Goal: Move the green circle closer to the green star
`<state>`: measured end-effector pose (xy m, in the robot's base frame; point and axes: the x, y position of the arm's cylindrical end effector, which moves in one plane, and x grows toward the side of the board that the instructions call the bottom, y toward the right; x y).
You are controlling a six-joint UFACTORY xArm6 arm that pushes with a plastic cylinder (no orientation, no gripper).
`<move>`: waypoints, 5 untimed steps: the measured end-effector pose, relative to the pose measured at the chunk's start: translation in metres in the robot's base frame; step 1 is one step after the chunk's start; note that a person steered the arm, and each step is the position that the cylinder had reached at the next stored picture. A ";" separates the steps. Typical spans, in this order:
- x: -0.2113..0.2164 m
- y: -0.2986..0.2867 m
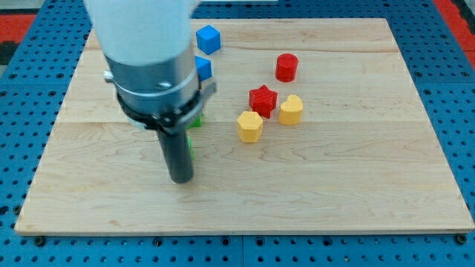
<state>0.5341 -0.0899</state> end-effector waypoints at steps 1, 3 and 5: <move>0.004 0.003; 0.005 0.036; -0.020 -0.018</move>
